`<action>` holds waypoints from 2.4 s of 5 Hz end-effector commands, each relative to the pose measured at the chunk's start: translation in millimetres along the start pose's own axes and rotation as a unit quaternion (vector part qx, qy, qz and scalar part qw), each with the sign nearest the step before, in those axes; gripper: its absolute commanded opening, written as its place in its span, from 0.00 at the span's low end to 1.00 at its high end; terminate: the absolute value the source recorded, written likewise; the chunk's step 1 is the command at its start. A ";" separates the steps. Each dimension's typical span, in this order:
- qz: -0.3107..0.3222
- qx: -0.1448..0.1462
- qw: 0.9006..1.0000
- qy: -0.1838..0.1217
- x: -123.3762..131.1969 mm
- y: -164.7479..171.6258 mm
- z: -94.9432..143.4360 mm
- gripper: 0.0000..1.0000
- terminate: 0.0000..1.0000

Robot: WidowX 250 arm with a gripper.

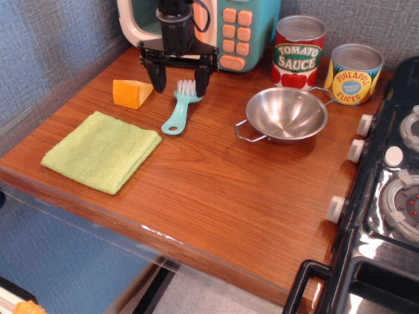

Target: Move the brush in front of the colander

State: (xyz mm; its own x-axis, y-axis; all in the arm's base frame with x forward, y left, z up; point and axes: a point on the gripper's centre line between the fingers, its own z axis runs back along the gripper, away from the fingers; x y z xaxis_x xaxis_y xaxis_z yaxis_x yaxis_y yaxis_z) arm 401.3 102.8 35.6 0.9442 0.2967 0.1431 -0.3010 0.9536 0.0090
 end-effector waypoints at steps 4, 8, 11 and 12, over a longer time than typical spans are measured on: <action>-0.002 0.021 1.000 -0.015 12.5 -9.7 -6.7 0.00 0.00; -0.118 -0.047 0.985 -0.112 -58.3 -29.0 102.7 0.00 0.00; -0.211 -0.012 0.976 -0.058 -133.7 -87.0 52.4 0.00 0.00; -0.195 -0.005 0.980 -0.050 -132.5 -91.7 32.7 0.00 0.00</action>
State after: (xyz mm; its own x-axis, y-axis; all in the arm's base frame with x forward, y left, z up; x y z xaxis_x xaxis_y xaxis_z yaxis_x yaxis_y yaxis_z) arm 293.5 -32.1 33.5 0.9797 -0.0850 0.1817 0.0733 0.9949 0.0697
